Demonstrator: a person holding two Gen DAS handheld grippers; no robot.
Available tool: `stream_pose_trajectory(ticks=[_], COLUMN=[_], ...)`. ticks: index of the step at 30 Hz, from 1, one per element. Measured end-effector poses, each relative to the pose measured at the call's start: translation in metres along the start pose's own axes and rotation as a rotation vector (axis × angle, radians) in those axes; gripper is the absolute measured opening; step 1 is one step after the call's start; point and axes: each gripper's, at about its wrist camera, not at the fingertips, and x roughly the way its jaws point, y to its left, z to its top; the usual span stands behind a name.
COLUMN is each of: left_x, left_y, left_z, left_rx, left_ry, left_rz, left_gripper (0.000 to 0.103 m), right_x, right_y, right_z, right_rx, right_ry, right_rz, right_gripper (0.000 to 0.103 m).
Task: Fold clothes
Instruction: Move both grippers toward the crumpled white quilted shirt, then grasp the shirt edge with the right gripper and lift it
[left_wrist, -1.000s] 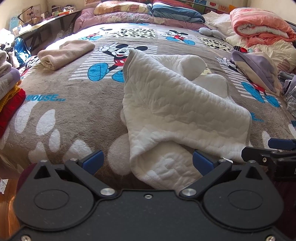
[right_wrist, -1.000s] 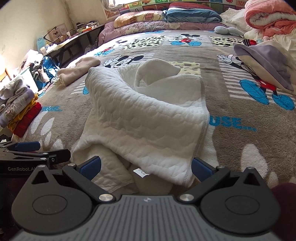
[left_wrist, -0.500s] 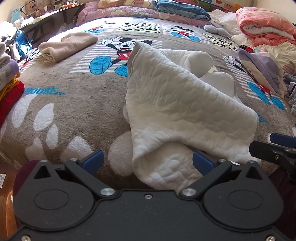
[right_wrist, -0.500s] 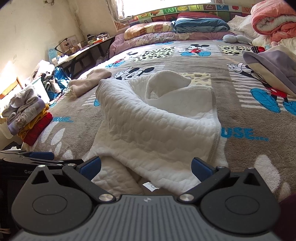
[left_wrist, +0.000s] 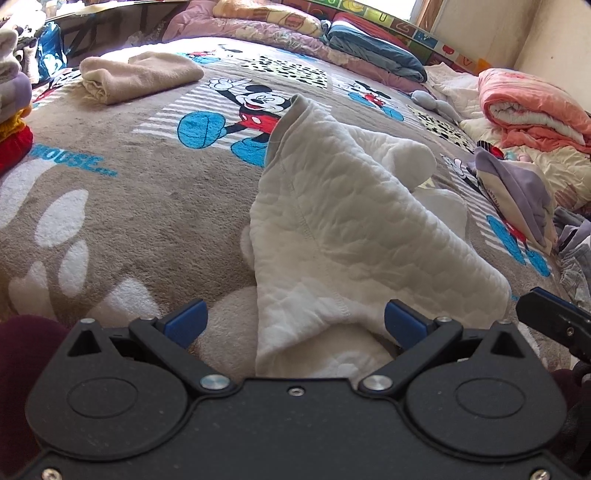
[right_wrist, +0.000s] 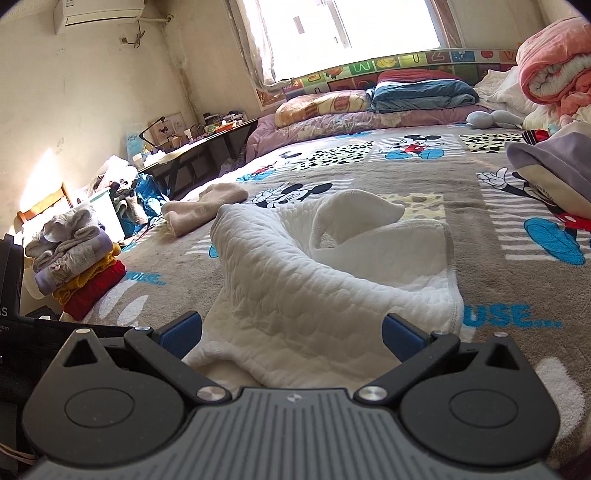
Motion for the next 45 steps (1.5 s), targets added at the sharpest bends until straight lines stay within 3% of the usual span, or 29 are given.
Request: stream_pose_trajectory(ticks=[6, 10, 14, 16, 20, 23, 25, 28, 31, 37, 38, 39, 42, 45], left_x=[0.022, 0.03, 0.036, 0.039, 0.046, 0.052, 0.057, 0.062, 0.068, 0.074, 0.074, 0.074, 0.072, 0.067], left_y=[0.022, 0.041, 0.047, 0.048, 0.046, 0.046, 0.046, 0.046, 0.048, 0.052, 0.052, 0.051, 0.049, 0.047], left_z=[0.001, 0.006, 0.009, 0.01, 0.016, 0.02, 0.021, 0.022, 0.023, 0.02, 0.02, 0.019, 0.017, 0.015], left_rx=[-0.11, -0.228, -0.271, -0.278, -0.269, -0.261, -0.26, -0.256, -0.259, -0.261, -0.258, -0.253, -0.238, -0.228], left_ry=[0.037, 0.032, 0.021, 0.023, 0.02, 0.014, 0.018, 0.022, 0.032, 0.049, 0.048, 0.047, 0.036, 0.019], left_rz=[-0.072, -0.125, -0.128, -0.132, -0.139, -0.139, -0.142, -0.147, -0.149, -0.162, -0.163, -0.164, -0.161, -0.158], left_gripper=[0.103, 0.103, 0.102, 0.101, 0.09, 0.074, 0.073, 0.068, 0.053, 0.043, 0.042, 0.037, 0.027, 0.021], right_x=[0.013, 0.023, 0.035, 0.042, 0.059, 0.078, 0.095, 0.127, 0.167, 0.235, 0.243, 0.246, 0.241, 0.226], right_y=[-0.01, -0.019, -0.026, -0.025, -0.022, -0.021, -0.02, -0.02, -0.021, -0.035, -0.037, -0.038, -0.041, -0.042], right_z=[-0.003, 0.003, 0.017, 0.029, 0.064, 0.092, 0.113, 0.14, 0.155, 0.153, 0.15, 0.146, 0.137, 0.133], right_rx=[-0.004, 0.029, 0.02, -0.032, -0.149, -0.229, -0.287, -0.361, -0.407, -0.404, -0.4, -0.393, -0.371, -0.35], right_ry=[-0.034, -0.002, 0.05, 0.063, 0.057, 0.06, 0.07, 0.108, 0.169, 0.321, 0.345, 0.362, 0.365, 0.335], right_rz=[0.026, 0.061, 0.145, 0.144, 0.105, 0.096, 0.096, 0.105, 0.111, 0.094, 0.092, 0.099, 0.114, 0.116], right_gripper=[0.103, 0.103, 0.103, 0.103, 0.103, 0.103, 0.102, 0.094, 0.083, 0.065, 0.055, 0.042, 0.028, 0.022])
